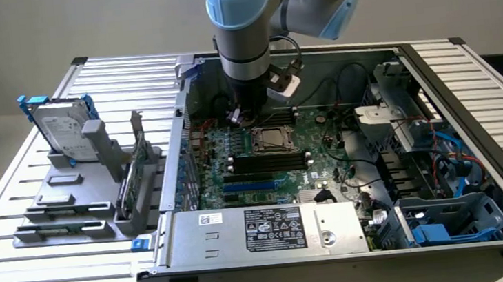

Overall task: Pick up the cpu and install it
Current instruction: 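Install the first cpu locking lever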

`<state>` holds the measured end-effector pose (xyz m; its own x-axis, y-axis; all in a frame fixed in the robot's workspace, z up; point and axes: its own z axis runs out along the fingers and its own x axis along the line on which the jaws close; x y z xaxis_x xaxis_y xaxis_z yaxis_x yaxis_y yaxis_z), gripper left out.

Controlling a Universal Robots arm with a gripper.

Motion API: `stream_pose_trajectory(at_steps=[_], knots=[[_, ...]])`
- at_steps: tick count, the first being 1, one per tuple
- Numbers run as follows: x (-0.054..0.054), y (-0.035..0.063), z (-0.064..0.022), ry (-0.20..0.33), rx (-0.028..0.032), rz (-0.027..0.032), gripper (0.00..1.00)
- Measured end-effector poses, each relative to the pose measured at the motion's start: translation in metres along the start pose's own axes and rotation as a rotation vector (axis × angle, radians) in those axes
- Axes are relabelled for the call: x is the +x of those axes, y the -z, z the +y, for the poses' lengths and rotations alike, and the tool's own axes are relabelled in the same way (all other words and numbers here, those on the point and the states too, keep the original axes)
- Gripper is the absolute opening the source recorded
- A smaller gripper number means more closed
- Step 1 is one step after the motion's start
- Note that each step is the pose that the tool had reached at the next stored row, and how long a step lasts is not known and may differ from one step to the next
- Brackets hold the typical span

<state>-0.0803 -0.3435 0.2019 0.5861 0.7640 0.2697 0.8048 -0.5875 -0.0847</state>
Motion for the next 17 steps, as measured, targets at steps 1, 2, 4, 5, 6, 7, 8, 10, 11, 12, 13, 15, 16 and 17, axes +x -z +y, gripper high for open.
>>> stream_pose_trajectory(at_steps=[1,2,4,5,6,7,8,10,11,12,13,15,16,17], knots=[[0.0000,-0.0001,0.0000,0.000,-0.0002,-0.0004,0.11],[0.0001,-0.0004,-0.0002,0.000,-0.0004,-0.0004,0.11],[0.0006,-0.0007,-0.0005,0.000,-0.0004,-0.0004,0.11],[0.0008,-0.0008,-0.0007,0.000,-0.0004,-0.0004,0.11],[0.0011,-0.0010,-0.0009,0.000,-0.0003,-0.0004,0.11],[0.0013,-0.0012,-0.0011,0.000,-0.0003,-0.0003,0.11],[0.0015,-0.0013,-0.0012,0.000,-0.0003,-0.0003,0.11],[0.0016,-0.0015,-0.0013,0.000,-0.0003,-0.0004,0.11],[0.0018,-0.0017,-0.0015,0.000,-0.0003,-0.0003,0.11],[0.0019,-0.0020,-0.0015,0.000,-0.0003,-0.0003,0.11],[0.0020,-0.0021,-0.0016,0.000,-0.0003,-0.0004,0.11],[0.0022,-0.0026,-0.0016,0.000,-0.0003,-0.0004,0.11],[0.0023,-0.0027,-0.0015,0.000,-0.0003,-0.0005,0.11],[0.0024,-0.0028,-0.0014,0.000,-0.0003,-0.0006,0.11]])
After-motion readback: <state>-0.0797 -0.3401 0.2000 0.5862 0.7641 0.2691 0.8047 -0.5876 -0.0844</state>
